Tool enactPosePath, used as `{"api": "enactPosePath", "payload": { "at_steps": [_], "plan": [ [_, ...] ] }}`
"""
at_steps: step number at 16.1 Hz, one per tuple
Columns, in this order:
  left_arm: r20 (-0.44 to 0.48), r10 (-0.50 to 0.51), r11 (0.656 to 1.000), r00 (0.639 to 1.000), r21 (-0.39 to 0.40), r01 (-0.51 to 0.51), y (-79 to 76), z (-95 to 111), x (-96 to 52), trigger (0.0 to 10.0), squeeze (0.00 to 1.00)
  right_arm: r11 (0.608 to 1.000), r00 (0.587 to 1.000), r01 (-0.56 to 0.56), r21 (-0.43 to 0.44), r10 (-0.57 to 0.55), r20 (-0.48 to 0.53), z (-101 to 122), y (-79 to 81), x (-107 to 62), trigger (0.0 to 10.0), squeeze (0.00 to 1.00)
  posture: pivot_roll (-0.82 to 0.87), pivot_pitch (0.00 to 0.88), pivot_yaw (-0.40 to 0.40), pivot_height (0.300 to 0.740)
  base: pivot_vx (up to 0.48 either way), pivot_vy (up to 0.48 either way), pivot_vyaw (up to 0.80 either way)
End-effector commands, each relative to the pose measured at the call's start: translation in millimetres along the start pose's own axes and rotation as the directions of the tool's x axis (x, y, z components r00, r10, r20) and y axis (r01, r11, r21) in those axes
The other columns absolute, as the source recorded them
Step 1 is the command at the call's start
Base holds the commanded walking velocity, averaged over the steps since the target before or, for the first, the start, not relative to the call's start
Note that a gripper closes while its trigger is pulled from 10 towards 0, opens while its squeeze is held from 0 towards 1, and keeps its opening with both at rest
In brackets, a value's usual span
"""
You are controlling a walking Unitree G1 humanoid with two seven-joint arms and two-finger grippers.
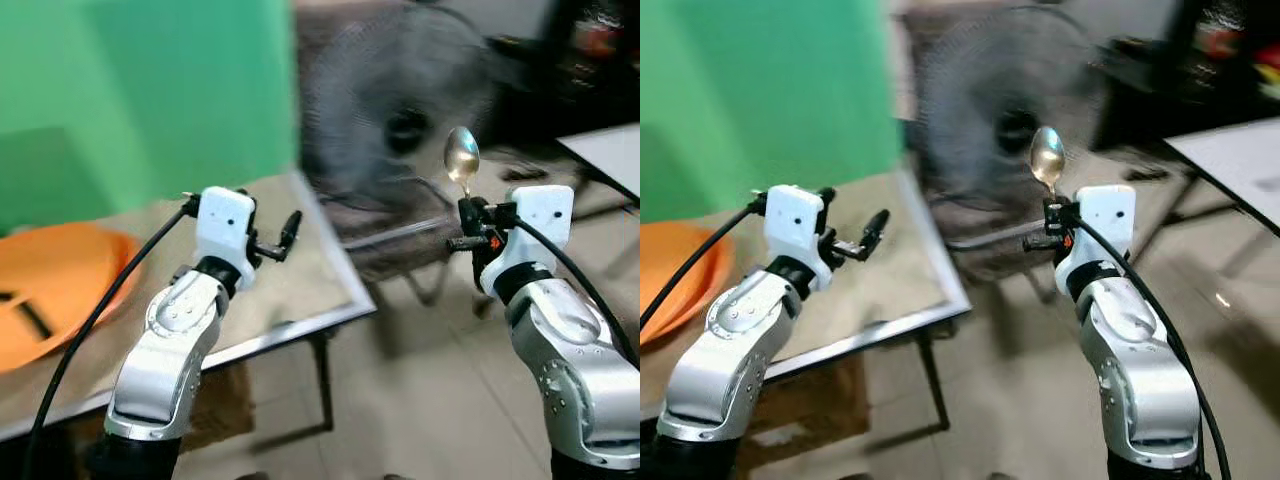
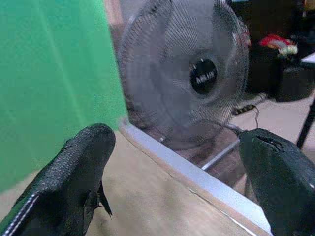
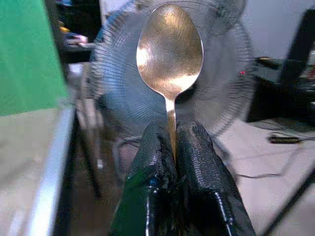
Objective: Setting the table
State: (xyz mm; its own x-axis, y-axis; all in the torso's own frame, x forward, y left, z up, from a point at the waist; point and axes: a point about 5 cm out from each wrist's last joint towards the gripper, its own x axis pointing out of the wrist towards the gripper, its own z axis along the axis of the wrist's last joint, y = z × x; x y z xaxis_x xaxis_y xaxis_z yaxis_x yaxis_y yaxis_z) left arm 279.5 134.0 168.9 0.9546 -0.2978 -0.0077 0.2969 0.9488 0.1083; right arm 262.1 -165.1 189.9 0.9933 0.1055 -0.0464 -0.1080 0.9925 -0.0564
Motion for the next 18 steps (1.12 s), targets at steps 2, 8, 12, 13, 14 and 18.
{"api": "enactPosePath", "payload": {
  "at_steps": [2, 8, 12, 13, 14, 18],
  "plan": [
    [0.012, 0.073, 0.997, 0.997, -0.022, -0.072, 2.8, 2, 7.7, 10.0, 0.0, 0.999, 0.998, 0.048, -0.004, -0.048, 0.028, 6, -4.6, 1.3, 10.0, 0.0, 0.05, 0.0, 0.017, 0.74, 0.0, 0.0, -0.8],
    [-0.018, 0.052, 0.999, 0.998, 0.017, -0.052, 8.2, -2, 1.1, 10.0, 0.0, 0.999, 0.998, 0.052, 0.004, -0.052, 0.019, 1, 8.8, -1.9, 10.0, 0.0, 0.03, 0.0, 0.07, 0.74, 0.0, 0.0, -0.8],
    [0.035, 0.037, 0.999, 0.999, -0.007, -0.037, 3.6, 9, 0.0, 10.0, 0.0, 0.998, 0.998, 0.069, -0.009, -0.069, 0.013, 3, -0.8, 0.2, 10.0, 0.0, 0.07, 0.0, 0.052, 0.74, 0.0, 0.0, -0.8],
    [0.033, 0.045, 0.999, 0.998, -0.01, -0.045, 5.8, 8, -2.1, 10.0, 0.0, 0.998, 0.998, 0.063, -0.01, -0.063, 0.014, 3, 0.6, 1.0, 10.0, 0.0, 0.06, 0.0, 0.053, 0.74, 0.0, 0.0, -0.8],
    [0.029, 0.051, 0.999, 0.998, -0.007, -0.051, 7.5, 6, -2.5, 10.0, 0.0, 0.998, 0.998, 0.061, -0.011, -0.061, 0.014, 2, 2.9, 0.2, 10.0, 0.0, 0.05, 0.0, 0.062, 0.74, 0.0, 0.0, -0.8],
    [0.059, 0.019, 0.999, 0.998, -0.026, -0.018, 0.7, 12, 11.5, 10.0, 0.0, 0.993, 0.993, 0.115, 0.011, -0.115, 0.01, 2, -2.8, -5.2, 10.0, 0.0, 0.02, 0.0, 0.078, 0.74, 0.0, 0.0, -0.8]
  ]
}}
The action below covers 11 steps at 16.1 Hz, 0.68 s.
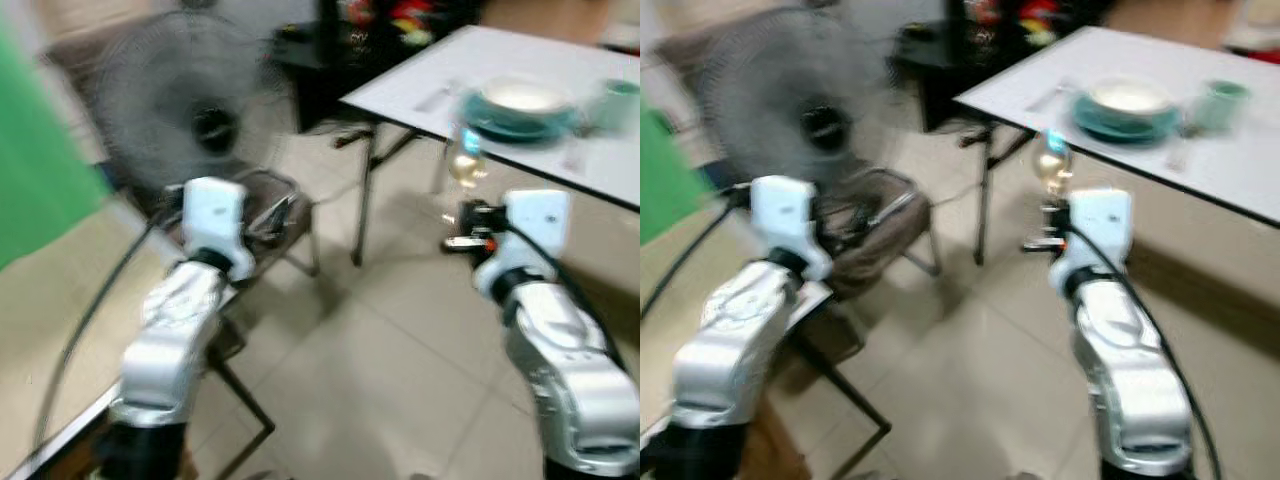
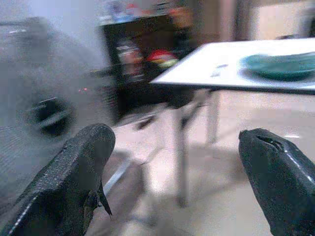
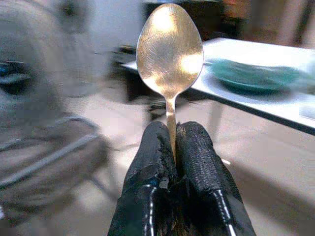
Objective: Setting the table
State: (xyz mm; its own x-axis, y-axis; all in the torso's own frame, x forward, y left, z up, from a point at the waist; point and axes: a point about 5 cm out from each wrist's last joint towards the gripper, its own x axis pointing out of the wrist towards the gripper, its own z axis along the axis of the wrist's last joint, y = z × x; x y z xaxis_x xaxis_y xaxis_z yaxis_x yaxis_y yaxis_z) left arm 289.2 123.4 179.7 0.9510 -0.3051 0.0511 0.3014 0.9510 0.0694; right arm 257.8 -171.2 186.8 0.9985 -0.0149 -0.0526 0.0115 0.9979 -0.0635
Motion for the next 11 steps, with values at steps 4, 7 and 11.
{"api": "enactPosePath", "payload": {
  "at_steps": [4, 7, 11],
  "plan": [
    [-0.005, 0.038, 0.999, 0.999, 0.039, -0.038, 15.6, -1, -7.5, 10.0, 0.0, 1.0, 0.999, -0.024, -0.008, 0.024, 0.028, 4, 6.9, 1.9, 10.0, 0.0, 0.01, 0.0, 0.084, 0.74, 0.0, 0.0, -0.8],
    [-0.002, 0.025, 0.999, 1.0, 0.034, -0.025, 10.6, -4, 2.1, 10.0, 0.0, 1.0, 0.999, 0.009, -0.005, -0.009, 0.04, 7, 1.4, -2.2, 10.0, 0.0, 0.0, 0.0, 0.083, 0.74, 0.0, 0.0, -0.75],
    [-0.023, 0.047, 0.998, 0.999, 0.042, -0.046, 17.4, -8, -14.9, 10.0, 0.0, 0.996, 0.998, -0.051, -0.072, 0.053, 0.027, 0, 14.0, 1.0, 10.0, 0.0, 0.04, 0.0, 0.068, 0.74, 0.133, 0.0, 0.0]
  ]
}}
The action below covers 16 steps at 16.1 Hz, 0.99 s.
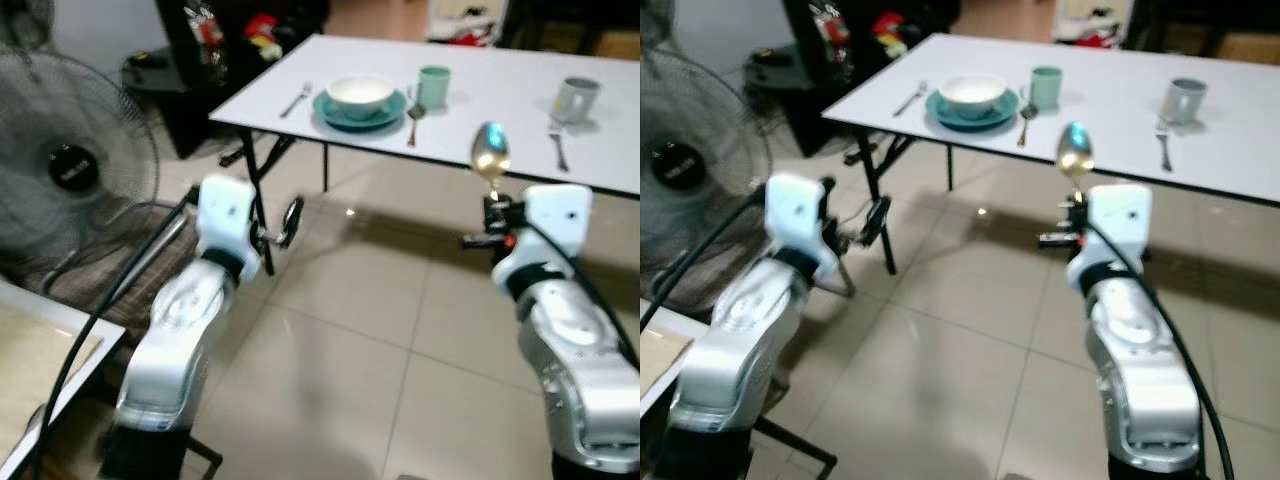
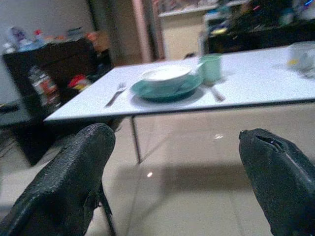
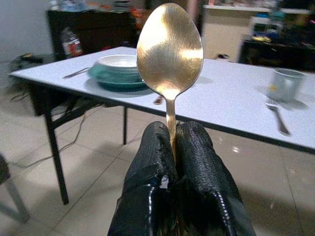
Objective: Setting the table
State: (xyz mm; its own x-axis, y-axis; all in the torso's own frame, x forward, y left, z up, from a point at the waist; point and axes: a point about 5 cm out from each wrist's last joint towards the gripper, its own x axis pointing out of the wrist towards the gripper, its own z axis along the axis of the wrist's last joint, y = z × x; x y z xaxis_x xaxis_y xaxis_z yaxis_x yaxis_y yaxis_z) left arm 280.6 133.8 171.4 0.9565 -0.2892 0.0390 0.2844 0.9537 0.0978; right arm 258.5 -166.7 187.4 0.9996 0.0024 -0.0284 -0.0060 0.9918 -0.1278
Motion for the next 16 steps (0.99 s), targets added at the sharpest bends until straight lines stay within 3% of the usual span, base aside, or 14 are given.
{"api": "enactPosePath", "payload": {
  "at_steps": [1, 4, 7, 10, 16],
  "plan": [
    [-0.02, 0.03, 1.0, 0.999, 0.007, -0.03, 13.5, -3, -4.7, 10.0, 0.0, 0.999, 0.999, -0.039, -0.034, 0.039, 0.01, -1, 11.4, -3.1, 10.0, 0.0, 0.02, 0.0, 0.077, 0.74, 0.266, 0.0, 0.0],
    [-0.009, 0.021, 1.0, 1.0, 0.018, -0.021, 8.6, 1, 2.0, 10.0, 0.0, 1.0, 1.0, 0.002, 0.025, -0.001, -0.012, -5, -1.0, -4.2, 10.0, 0.0, 0.07, 0.0, 0.058, 0.74, 0.268, 0.0, 0.0],
    [-0.014, 0.003, 1.0, 1.0, 0.018, -0.002, 5.2, 2, -3.0, 10.0, 0.0, 0.999, 1.0, 0.004, 0.042, -0.003, -0.027, -8, 0.4, -1.0, 10.0, 0.0, 0.08, 0.0, 0.056, 0.74, 0.268, 0.0, -0.16],
    [-0.042, -0.003, 1.0, 0.999, 0.009, 0.003, 5.4, -9, -4.3, 10.0, 0.0, 0.998, 0.999, 0.025, 0.049, -0.024, -0.034, -8, -5.0, -10.0, 10.0, 0.0, 0.04, 0.0, 0.059, 0.74, 0.27, 0.0, -0.8],
    [-0.046, 0.013, 1.0, 0.999, 0.001, -0.013, 7.0, -11, -12.7, 10.0, 0.0, 0.999, 0.999, 0.013, 0.045, -0.011, -0.043, -11, -4.3, -9.5, 10.0, 0.0, 0.03, 0.0, 0.048, 0.74, 0.269, 0.0, -0.8]
  ]
}}
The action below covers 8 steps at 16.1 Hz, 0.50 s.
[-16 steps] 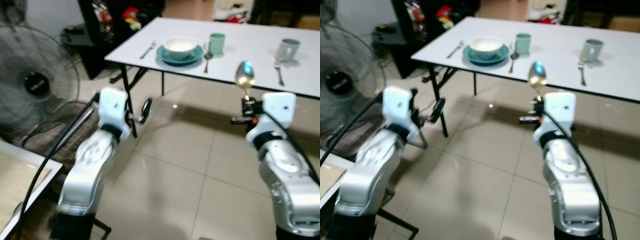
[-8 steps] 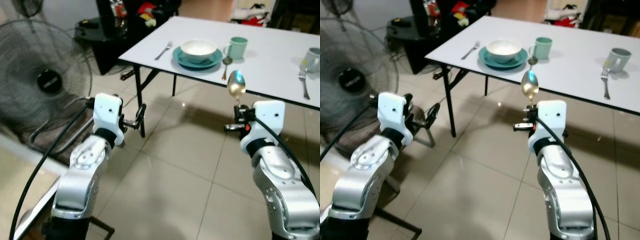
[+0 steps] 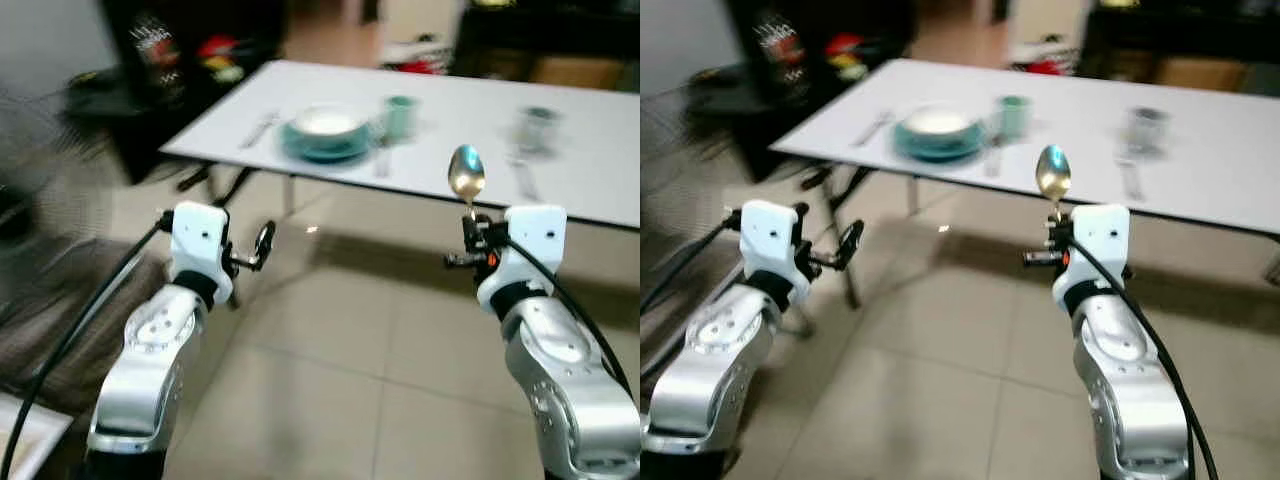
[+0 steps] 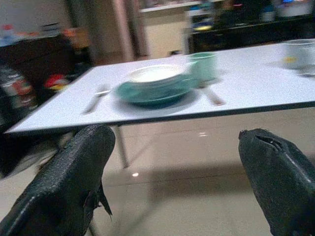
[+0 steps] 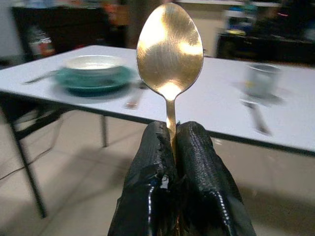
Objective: Setting the table
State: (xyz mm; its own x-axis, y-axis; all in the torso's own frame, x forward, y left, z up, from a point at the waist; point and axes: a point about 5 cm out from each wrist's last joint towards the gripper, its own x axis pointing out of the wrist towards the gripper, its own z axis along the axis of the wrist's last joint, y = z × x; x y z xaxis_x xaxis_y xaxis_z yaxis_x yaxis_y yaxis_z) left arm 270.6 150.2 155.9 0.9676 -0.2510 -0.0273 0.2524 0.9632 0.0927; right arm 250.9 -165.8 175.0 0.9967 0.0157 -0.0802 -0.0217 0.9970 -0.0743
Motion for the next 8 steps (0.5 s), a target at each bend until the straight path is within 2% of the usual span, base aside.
{"api": "enactPosePath", "payload": {
  "at_steps": [1, 4, 6, 8],
  "plan": [
    [0.023, -0.021, 1.0, 1.0, 0.005, 0.021, -4.9, 4.3, 1.4, 10.0, 0.0, 0.999, 0.999, 0.033, -0.006, -0.033, 0.01, 2.2, -7.1, -3.1, 10.0, 0.0, 0.03, 0.0, 0.046, 0.74, 0.27, 0.0, -0.8],
    [0.03, -0.017, 1.0, 0.999, -0.005, 0.017, -8.1, 4.8, 1.2, 10.0, 0.0, 0.999, 0.999, 0.039, -0.008, -0.039, 0.01, 3.1, -10.7, -1.8, 10.0, 0.0, 0.06, 0.0, 0.023, 0.74, 0.27, 0.0, -0.8],
    [0.037, -0.004, 1.0, 0.999, -0.005, 0.004, -7.1, 6.4, 0.6, 10.0, 0.0, 1.0, 1.0, -0.002, -0.007, 0.002, -0.009, 0.4, -6.8, 2.5, 10.0, 0.0, 0.07, 0.0, 0.015, 0.74, 0.291, 0.0, -0.68],
    [0.03, 0.018, 1.0, 0.999, -0.018, -0.017, -4.1, 4.0, 1.1, 10.0, 0.0, 1.0, 1.0, -0.02, 0.005, 0.02, -0.017, -1.7, -3.2, 2.7, 10.0, 0.0, 0.03, 0.0, 0.039, 0.74, 0.353, 0.0, 0.0]
  ]
}}
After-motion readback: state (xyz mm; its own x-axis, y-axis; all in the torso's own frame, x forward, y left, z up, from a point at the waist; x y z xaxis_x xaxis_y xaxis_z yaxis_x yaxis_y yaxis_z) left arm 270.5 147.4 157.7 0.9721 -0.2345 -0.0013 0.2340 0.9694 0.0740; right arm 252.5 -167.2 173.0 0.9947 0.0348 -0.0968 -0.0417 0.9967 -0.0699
